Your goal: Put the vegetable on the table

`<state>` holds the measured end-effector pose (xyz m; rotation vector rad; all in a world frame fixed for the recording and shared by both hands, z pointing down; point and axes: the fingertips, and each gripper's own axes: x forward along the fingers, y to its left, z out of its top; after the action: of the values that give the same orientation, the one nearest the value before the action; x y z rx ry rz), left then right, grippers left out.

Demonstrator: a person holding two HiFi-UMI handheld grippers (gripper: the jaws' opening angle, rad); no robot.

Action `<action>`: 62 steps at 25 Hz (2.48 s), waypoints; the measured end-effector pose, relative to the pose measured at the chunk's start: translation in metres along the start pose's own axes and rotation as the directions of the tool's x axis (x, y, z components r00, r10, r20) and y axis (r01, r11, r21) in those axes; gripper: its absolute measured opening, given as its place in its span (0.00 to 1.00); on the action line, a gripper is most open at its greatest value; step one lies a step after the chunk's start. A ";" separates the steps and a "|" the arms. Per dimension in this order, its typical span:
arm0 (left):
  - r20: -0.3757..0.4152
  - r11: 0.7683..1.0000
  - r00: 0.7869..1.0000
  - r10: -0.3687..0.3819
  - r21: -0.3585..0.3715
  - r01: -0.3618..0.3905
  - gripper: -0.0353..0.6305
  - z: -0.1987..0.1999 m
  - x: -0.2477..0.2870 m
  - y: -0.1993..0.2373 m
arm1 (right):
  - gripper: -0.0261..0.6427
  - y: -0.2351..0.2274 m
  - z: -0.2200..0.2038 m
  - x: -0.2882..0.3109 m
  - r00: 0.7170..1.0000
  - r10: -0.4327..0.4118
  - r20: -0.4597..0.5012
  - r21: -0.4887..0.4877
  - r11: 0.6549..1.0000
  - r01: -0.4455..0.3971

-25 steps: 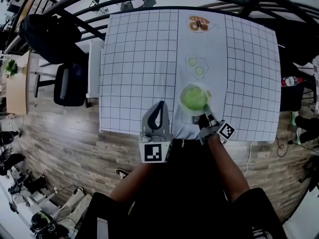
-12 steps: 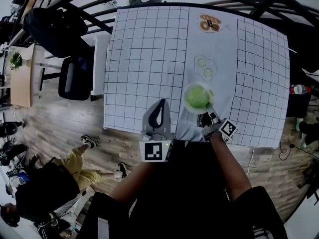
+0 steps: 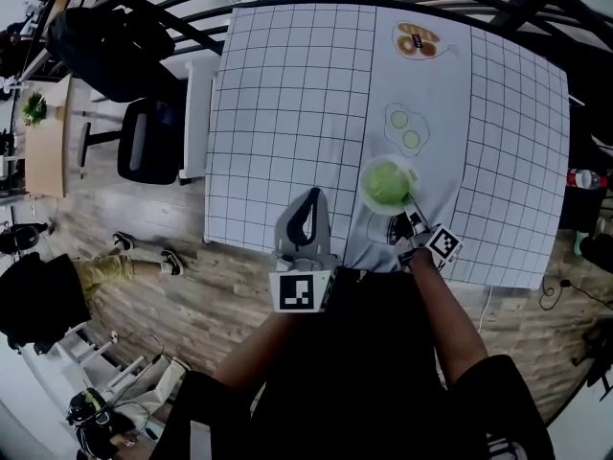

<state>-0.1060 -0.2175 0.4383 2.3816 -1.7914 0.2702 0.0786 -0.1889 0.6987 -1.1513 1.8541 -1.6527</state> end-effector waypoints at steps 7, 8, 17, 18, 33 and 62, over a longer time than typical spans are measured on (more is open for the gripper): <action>-0.009 1.000 1.000 -0.003 0.012 0.003 0.06 -0.004 0.000 0.001 | 0.07 -0.027 -0.010 -0.006 0.990 -0.142 -0.013 0.086 0.986 0.143; -0.011 1.000 1.000 -0.001 0.010 0.002 0.06 -0.004 0.001 0.001 | 0.07 -0.022 -0.008 -0.001 0.995 -0.096 -0.004 0.075 0.993 0.096; -0.013 1.000 1.000 0.008 0.007 -0.008 0.06 0.001 0.004 0.004 | 0.07 -0.028 -0.010 0.002 0.996 -0.088 -0.002 0.113 0.990 0.088; -0.012 1.000 1.000 0.009 0.005 -0.009 0.06 0.000 0.003 0.004 | 0.07 -0.028 -0.010 0.003 0.997 -0.081 0.002 0.112 0.990 0.080; -0.017 0.999 1.000 0.015 -0.031 -0.015 0.06 -0.004 -0.006 0.001 | 0.07 -0.040 -0.019 0.003 0.988 -0.152 -0.001 0.178 0.973 0.149; -0.014 0.998 0.997 -0.070 -0.004 0.070 0.06 -0.006 -0.033 -0.017 | 0.11 -0.050 -0.042 -0.003 0.917 -0.358 -0.176 0.103 0.920 0.379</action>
<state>-0.0988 -0.1809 0.4364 2.4276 -1.6969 0.2749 0.0641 -0.1585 0.7546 -1.4178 1.6506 -2.0932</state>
